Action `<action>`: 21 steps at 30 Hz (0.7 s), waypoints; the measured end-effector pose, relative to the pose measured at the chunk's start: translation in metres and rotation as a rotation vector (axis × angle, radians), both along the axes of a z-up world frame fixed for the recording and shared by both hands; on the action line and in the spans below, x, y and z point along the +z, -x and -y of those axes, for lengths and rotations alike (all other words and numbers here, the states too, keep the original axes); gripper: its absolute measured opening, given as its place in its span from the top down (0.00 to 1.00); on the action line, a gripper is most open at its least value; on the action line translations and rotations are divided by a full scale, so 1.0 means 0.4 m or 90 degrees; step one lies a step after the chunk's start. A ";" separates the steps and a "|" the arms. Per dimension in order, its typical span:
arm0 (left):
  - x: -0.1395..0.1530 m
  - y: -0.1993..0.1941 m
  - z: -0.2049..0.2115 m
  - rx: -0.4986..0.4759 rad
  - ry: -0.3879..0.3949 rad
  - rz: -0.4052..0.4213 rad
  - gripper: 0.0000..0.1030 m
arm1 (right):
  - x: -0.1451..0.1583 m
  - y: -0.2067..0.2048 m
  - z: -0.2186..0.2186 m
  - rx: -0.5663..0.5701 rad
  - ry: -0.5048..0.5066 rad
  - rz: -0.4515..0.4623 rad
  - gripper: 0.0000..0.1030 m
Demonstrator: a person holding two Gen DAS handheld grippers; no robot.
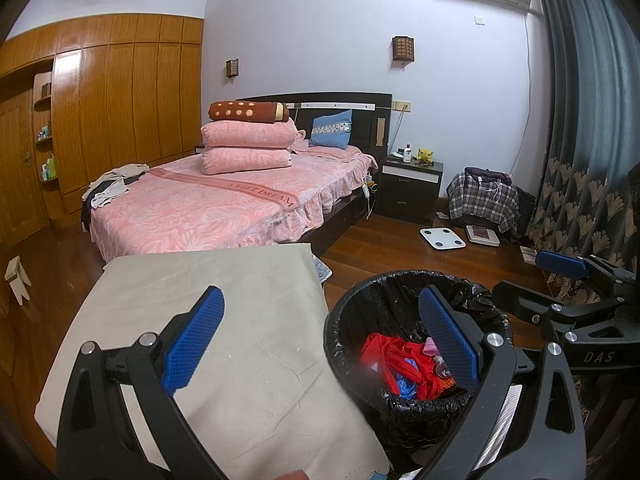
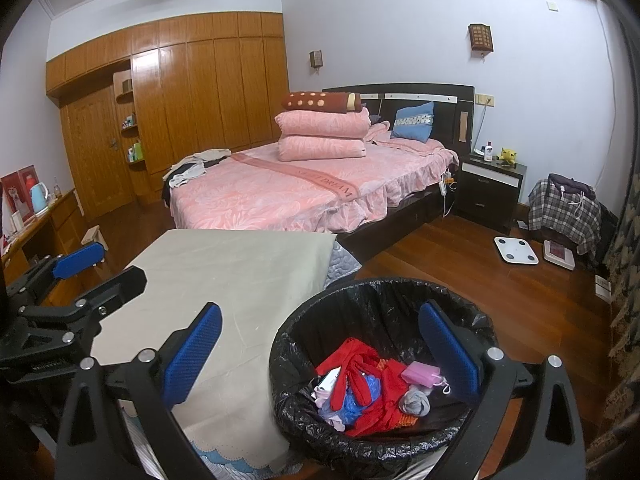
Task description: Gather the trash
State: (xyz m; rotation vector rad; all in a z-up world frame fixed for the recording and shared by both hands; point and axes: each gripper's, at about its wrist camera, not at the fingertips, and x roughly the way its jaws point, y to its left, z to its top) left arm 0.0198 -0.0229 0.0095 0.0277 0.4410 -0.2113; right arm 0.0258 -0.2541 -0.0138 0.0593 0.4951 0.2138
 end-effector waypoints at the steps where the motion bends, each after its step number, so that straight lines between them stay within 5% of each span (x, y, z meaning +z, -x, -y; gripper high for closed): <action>1: 0.000 0.000 -0.001 0.000 0.000 0.000 0.08 | -0.001 0.001 0.000 0.000 0.000 -0.001 0.06; 21: -0.008 -0.001 0.000 0.000 0.002 -0.002 0.07 | -0.005 -0.002 -0.002 0.001 0.001 -0.003 0.06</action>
